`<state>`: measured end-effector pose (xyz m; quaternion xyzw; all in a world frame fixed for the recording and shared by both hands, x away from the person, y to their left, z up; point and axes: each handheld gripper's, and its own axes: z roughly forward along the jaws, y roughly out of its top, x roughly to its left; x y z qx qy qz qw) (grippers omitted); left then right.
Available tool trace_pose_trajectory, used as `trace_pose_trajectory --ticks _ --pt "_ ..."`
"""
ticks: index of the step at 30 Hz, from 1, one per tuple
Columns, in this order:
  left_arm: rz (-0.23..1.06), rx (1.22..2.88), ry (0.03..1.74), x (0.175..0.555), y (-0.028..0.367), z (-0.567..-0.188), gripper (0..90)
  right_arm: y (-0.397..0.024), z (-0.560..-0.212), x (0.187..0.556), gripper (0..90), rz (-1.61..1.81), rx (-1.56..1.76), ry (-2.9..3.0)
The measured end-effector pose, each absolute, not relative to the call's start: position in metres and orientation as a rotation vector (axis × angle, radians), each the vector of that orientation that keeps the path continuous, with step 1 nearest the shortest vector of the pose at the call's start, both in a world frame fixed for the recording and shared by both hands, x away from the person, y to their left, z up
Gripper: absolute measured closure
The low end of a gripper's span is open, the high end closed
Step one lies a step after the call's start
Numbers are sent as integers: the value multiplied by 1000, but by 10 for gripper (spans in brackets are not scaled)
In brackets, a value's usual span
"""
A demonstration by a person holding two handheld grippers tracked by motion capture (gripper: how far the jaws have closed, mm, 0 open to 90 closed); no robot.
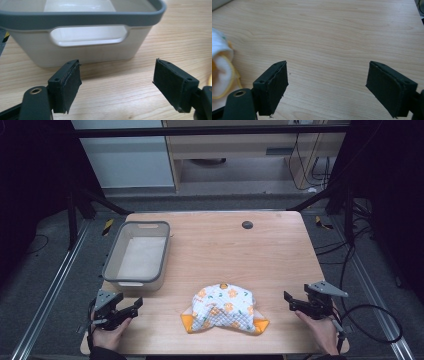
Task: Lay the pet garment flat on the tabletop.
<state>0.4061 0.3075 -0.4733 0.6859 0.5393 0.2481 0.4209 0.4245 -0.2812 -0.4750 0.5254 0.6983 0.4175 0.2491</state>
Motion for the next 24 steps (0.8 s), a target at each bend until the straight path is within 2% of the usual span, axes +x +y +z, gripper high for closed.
trace_pose_trajectory --ticks 15,24 --pt "542 1751 1269 401 285 -455 290 -265 -453 422 261 1237 1351 1910" --pt "517 1751 1228 404 279 -437 311 -259 -438 428 261 1284 1311 1900"
